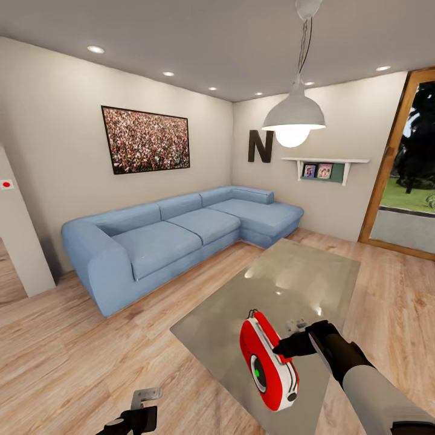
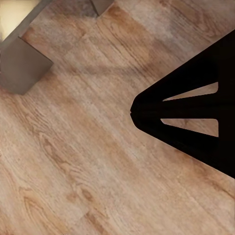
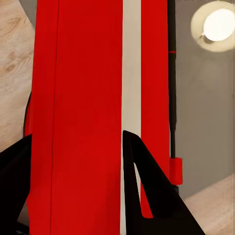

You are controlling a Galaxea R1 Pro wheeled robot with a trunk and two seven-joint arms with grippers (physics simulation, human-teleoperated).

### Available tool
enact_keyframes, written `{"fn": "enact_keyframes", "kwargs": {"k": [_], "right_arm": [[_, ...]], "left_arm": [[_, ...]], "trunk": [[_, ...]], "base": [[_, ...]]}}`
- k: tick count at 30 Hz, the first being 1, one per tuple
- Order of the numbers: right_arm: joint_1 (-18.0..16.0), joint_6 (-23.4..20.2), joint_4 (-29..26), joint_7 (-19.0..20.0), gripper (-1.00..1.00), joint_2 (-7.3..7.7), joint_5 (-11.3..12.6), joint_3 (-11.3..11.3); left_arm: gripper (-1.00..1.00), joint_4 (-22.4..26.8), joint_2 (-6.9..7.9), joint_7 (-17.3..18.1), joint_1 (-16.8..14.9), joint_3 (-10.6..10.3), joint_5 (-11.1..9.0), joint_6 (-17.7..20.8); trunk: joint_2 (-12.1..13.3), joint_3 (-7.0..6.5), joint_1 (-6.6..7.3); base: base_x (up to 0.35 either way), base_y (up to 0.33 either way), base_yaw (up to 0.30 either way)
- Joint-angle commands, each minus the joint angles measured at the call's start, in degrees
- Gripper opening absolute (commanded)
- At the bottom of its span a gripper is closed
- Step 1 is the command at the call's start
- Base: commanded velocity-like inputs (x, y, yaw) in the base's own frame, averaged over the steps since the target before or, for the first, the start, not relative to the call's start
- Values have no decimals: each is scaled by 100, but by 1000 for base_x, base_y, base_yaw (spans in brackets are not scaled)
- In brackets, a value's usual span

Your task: Turn on the radio receiver that's on the table in the living room.

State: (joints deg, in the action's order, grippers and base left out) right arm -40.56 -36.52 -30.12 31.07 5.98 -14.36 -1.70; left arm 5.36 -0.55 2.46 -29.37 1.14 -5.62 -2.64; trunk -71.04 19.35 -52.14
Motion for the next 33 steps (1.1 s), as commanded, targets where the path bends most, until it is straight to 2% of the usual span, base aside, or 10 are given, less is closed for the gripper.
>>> {"fn": "enact_keyframes", "kwargs": {"k": [1,20,33], "right_arm": [[-1,-7,-2,-12,-100,-1,39,3],[-2,-22,-2,-142,-100,-1,22,-3],[1,-22,2,-206,-100,-1,21,-5]], "left_arm": [[-100,0,0,0,1,0,0,0],[-100,0,3,10,-2,0,1,0],[-100,0,4,9,1,0,3,0]], "trunk": [[0,0,0],[0,0,0],[-522,233,-285]], "base": [[0,0,0],[0,0,0],[0,0,0]]}}
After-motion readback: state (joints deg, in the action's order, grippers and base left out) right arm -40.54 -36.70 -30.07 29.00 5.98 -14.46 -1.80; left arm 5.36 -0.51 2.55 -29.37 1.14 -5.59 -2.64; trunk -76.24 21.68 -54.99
